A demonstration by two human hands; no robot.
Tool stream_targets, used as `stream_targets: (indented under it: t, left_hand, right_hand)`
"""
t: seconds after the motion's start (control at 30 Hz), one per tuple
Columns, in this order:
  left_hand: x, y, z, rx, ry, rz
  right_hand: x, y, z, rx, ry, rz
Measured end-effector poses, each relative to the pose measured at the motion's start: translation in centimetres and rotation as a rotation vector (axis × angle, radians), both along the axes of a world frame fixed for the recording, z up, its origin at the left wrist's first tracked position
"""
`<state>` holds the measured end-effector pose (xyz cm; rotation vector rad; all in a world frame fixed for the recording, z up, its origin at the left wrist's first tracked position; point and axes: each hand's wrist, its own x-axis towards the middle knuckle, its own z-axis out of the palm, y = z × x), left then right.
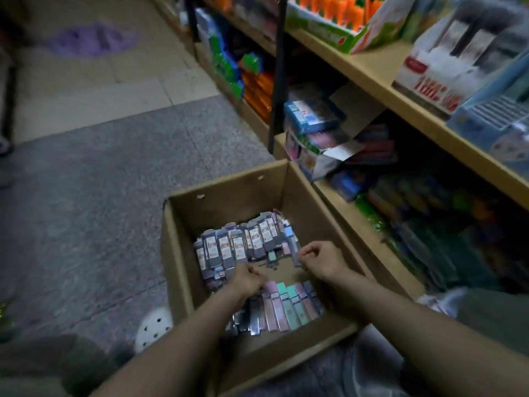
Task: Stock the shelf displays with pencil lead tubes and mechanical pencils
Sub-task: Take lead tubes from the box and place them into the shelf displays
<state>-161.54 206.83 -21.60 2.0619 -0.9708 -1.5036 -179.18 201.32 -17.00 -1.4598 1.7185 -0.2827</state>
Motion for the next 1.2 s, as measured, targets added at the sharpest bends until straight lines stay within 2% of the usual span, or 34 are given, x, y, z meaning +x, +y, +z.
stream_targets:
  t: [0.17,0.23,0.33,0.43,0.6,0.7,0.8,0.87,1.0,1.2]
  left_hand:
    - [-0.2,1.0,-3.6,0.088,-0.173,-0.021]
    - [0.2,1.2,-4.4,0.129,-0.271,-0.074]
    - [0.4,1.3,-5.6,0.139,-0.422,-0.168]
    - [0.2,1.5,-6.8,0.117,-0.507,-0.198]
    - [-0.5,1.0,-7.8,0.072,-0.517,-0.154]
    - [-1.2,0.8,-8.0,0.035,-0.489,-0.115]
    - [-2.0,0.8,-8.3,0.004,-0.5,-0.166]
    - [-2.4,0.7,-8.3,-0.013,-0.515,-0.186]
    - [-2.8,0.5,-8.5,-0.015,-0.522,-0.181]
    - [-3.3,-0.1,-8.0,-0.068,-0.541,-0.281]
  right_hand:
    - [0.3,-0.5,-3.8,0.269,0.096,0.223]
    - [0.6,-0.7,-5.2,0.326,0.143,0.375]
    - [1.1,-0.9,-7.7,0.251,0.334,0.639]
    - [1.4,-1.1,-9.9,0.217,0.385,0.723]
    - [1.3,-1.1,-12.5,0.087,0.442,0.835]
    - [1.4,-1.4,-13.2,0.042,0.435,0.825]
    - [1.4,-1.8,-13.3,0.051,0.426,0.749]
    - [1.3,-2.1,-12.9,0.069,0.374,0.624]
    - [1.0,-2.6,-11.5,0.106,0.152,0.338]
    - [-0.1,-1.9,-8.9,0.081,0.031,0.099]
